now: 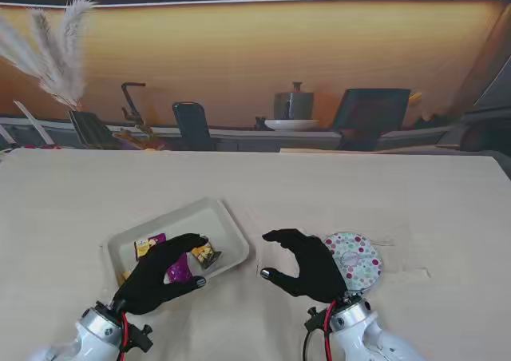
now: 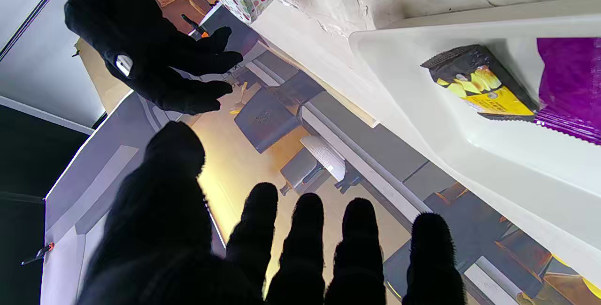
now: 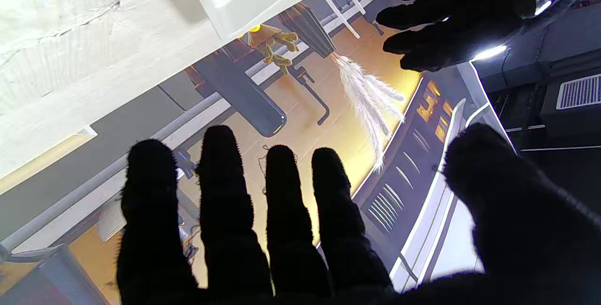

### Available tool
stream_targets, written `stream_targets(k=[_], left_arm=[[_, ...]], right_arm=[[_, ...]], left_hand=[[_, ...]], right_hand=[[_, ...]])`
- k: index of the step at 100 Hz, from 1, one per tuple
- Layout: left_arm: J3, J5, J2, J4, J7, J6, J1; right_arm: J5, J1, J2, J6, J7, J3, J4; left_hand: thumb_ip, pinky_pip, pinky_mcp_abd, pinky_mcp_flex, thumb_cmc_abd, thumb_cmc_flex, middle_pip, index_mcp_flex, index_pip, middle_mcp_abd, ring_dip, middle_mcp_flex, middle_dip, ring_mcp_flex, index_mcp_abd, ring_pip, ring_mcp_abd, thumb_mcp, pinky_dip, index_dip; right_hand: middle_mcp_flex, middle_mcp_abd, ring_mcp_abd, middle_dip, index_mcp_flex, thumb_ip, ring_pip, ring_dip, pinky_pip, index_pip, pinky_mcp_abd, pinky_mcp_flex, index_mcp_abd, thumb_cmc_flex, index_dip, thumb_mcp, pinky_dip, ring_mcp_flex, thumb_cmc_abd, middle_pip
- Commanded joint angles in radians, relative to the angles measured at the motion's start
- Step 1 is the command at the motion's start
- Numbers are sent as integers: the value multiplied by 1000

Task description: Pour cookies into a cookie box

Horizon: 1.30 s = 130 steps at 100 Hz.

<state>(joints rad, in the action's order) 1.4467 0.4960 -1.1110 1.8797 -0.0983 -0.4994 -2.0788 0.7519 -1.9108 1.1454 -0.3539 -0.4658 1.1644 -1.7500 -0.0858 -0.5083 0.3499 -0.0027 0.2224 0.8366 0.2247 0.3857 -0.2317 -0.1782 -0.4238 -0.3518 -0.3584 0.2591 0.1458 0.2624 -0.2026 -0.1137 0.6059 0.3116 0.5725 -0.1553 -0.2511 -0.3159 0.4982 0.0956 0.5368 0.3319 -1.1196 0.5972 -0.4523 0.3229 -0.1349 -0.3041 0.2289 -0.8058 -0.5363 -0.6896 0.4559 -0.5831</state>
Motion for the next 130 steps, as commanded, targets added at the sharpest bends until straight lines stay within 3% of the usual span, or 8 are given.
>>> stream_targets(k=[1,45,90,108,130], left_arm=[[-1,-3,-5,8,15,-2,-2],[11,-3,-6,13,14,-7,-8],[35,25,-9,23,-3,-5,-21],[39,34,-9,23,-10,-8,-21],[45,39,-9,26,-6,-2,-25]], right_arm=[[1,-9,3,4,12,-1,-7],[38,-45,-2,-2,13,56,-57],[146,-191,-33,-13,211,353,-262],[213,-198,-49,-12,298,436,-271],[269,-173,-68,17,400,456,-234]], left_hand=[[-6,-12,10,3,-11,-15,-14,4,20,17,4,9,2,13,-12,0,13,16,16,-4],[-5,-14,12,3,-10,-15,-15,3,21,15,4,8,1,14,-11,1,13,16,15,-4],[-5,-19,13,5,-8,-16,-14,5,19,15,0,3,0,20,-12,7,10,16,15,-3],[-6,-25,13,4,-7,-16,-14,6,19,15,-1,2,0,21,-13,9,10,14,17,-4],[-5,-27,13,3,-7,-17,-14,5,19,14,-2,2,0,21,-14,9,9,14,17,-4]], right_hand=[[-26,17,2,-5,-38,-20,11,10,7,8,4,-10,23,7,-17,4,-16,4,5,-5],[-18,15,5,-2,-29,-20,6,7,7,8,-1,-7,24,10,-21,6,-16,7,3,-2],[-66,22,31,2,-42,-19,-31,-6,28,-3,11,-36,41,16,-23,25,-10,63,-1,13],[-169,36,70,0,-88,-21,-92,-28,94,-11,38,-113,50,21,-13,45,7,160,-7,9],[-394,83,140,36,-224,-28,-193,-74,247,-44,79,-257,83,38,11,114,55,364,-21,56]])
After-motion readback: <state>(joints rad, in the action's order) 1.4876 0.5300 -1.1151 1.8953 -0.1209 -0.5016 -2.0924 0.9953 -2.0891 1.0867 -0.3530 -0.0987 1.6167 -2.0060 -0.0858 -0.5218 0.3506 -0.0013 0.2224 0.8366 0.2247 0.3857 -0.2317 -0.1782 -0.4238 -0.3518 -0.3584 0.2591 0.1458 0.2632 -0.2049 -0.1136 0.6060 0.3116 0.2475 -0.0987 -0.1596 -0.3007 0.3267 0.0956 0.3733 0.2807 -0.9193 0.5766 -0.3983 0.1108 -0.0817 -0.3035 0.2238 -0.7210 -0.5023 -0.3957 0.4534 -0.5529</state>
